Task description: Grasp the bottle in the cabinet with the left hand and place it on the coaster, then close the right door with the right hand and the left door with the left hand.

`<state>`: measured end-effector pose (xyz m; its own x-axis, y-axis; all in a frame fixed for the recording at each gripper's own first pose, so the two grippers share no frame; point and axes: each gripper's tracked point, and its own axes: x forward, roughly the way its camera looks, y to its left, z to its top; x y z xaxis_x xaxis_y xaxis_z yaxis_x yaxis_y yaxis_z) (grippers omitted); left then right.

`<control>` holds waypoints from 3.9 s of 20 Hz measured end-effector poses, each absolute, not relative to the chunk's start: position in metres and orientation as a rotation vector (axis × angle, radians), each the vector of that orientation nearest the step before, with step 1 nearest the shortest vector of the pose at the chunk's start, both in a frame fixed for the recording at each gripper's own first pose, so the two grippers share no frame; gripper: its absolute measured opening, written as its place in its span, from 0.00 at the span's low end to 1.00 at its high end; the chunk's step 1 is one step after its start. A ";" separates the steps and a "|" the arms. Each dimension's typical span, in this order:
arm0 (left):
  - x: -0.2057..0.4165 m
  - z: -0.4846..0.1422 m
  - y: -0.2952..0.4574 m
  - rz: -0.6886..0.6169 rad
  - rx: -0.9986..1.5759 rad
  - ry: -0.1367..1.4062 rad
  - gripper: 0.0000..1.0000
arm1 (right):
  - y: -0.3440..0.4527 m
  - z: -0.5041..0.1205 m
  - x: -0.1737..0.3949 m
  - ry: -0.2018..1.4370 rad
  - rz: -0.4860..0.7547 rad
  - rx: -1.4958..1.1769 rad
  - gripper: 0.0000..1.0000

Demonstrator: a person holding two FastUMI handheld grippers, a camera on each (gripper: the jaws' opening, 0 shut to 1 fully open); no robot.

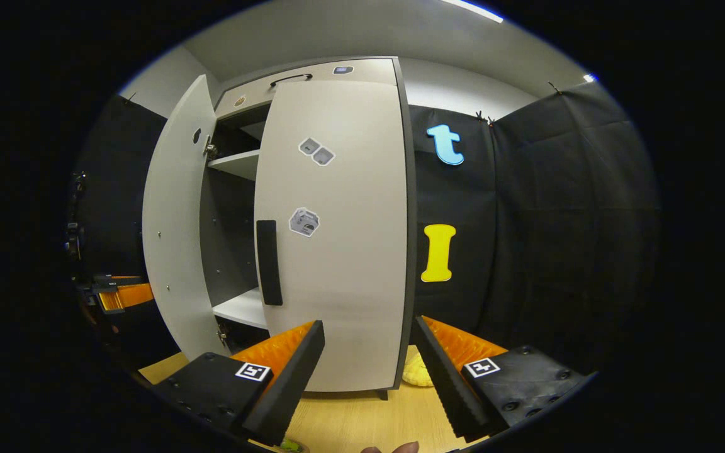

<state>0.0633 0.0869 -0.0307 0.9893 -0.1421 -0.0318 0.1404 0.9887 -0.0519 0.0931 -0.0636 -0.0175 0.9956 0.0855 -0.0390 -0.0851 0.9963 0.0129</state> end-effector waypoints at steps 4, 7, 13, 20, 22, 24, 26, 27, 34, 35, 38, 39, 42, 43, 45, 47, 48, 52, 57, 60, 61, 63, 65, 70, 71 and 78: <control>0.083 -0.028 0.059 -0.160 -0.040 0.026 0.94 | -0.087 -0.016 0.085 0.042 0.063 0.003 0.96; 0.102 -0.028 0.041 -0.166 -0.045 0.026 0.94 | -0.096 -0.017 0.078 0.046 0.053 -0.018 0.95; 0.124 -0.025 0.024 -0.136 -0.006 0.016 0.93 | -0.100 -0.015 0.070 0.043 0.052 -0.030 0.96; 0.156 -0.022 0.022 -0.092 -0.062 0.014 0.94 | -0.091 -0.015 0.070 0.040 0.075 -0.038 0.96; 0.164 -0.021 0.018 -0.089 -0.049 0.009 0.92 | -0.088 -0.015 0.070 0.040 0.082 -0.028 0.96; 0.171 -0.021 0.014 -0.088 -0.033 0.006 0.94 | -0.083 -0.014 0.072 0.040 0.086 -0.018 0.96; 0.178 -0.020 0.012 -0.089 -0.028 0.005 0.95 | -0.077 -0.014 0.073 0.042 0.097 -0.012 0.96; 0.181 -0.022 0.010 -0.090 -0.028 0.006 0.95 | -0.075 -0.013 0.073 0.042 0.102 -0.008 0.96; 0.171 -0.014 0.007 -0.100 -0.015 0.003 0.95 | -0.058 -0.008 0.076 0.039 0.130 0.018 0.96; 0.165 -0.013 0.007 -0.104 -0.009 0.003 0.95 | -0.055 -0.008 0.076 0.040 0.133 0.021 0.96; 0.144 -0.013 0.008 -0.109 0.000 0.016 0.95 | -0.048 -0.003 0.075 0.030 0.140 0.030 0.96; 0.137 -0.013 0.006 -0.120 -0.003 0.020 0.95 | -0.045 -0.002 0.074 0.026 0.141 0.035 0.96; 0.116 -0.010 0.006 -0.140 -0.013 0.028 0.95 | -0.038 0.003 0.070 0.016 0.144 0.047 0.96; 0.109 -0.010 0.007 -0.139 -0.016 0.033 0.95 | -0.036 0.005 0.068 0.014 0.144 0.049 0.96; 0.093 -0.009 0.011 -0.135 -0.017 0.040 0.95 | -0.033 0.009 0.065 0.005 0.143 0.051 0.96; 0.079 -0.004 0.012 -0.143 -0.010 0.037 0.95 | -0.029 0.013 0.061 -0.006 0.140 0.048 0.96; 0.071 -0.003 0.013 -0.143 -0.005 0.034 0.95 | -0.027 0.014 0.059 -0.009 0.141 0.048 0.96; 0.041 0.008 0.018 -0.139 0.008 0.017 0.95 | -0.016 0.019 0.052 -0.016 0.137 0.051 0.96; 0.013 0.015 0.024 -0.143 0.017 0.006 0.95 | -0.006 0.023 0.042 -0.022 0.123 0.054 0.96; 0.001 0.013 0.027 -0.144 -0.003 0.009 0.95 | 0.000 0.023 0.036 -0.019 0.125 0.055 0.96; -0.002 0.014 0.028 -0.142 -0.008 0.006 0.95 | 0.001 0.023 0.035 -0.018 0.121 0.052 0.96; -0.008 0.016 0.030 -0.139 -0.011 -0.002 0.95 | 0.004 0.023 0.033 -0.019 0.120 0.053 0.96; -0.012 0.014 0.033 -0.137 0.000 0.000 0.95 | 0.007 0.024 0.032 -0.018 0.120 0.052 0.96; -0.018 0.013 0.038 -0.122 0.016 -0.008 0.95 | 0.012 0.022 0.029 -0.013 0.113 0.050 0.96; -0.018 0.014 0.040 -0.117 0.018 -0.010 0.95 | 0.012 0.020 0.029 -0.009 0.108 0.045 0.96; -0.012 0.014 0.045 -0.118 0.021 -0.038 0.95 | 0.020 0.011 0.028 0.021 0.090 -0.002 0.96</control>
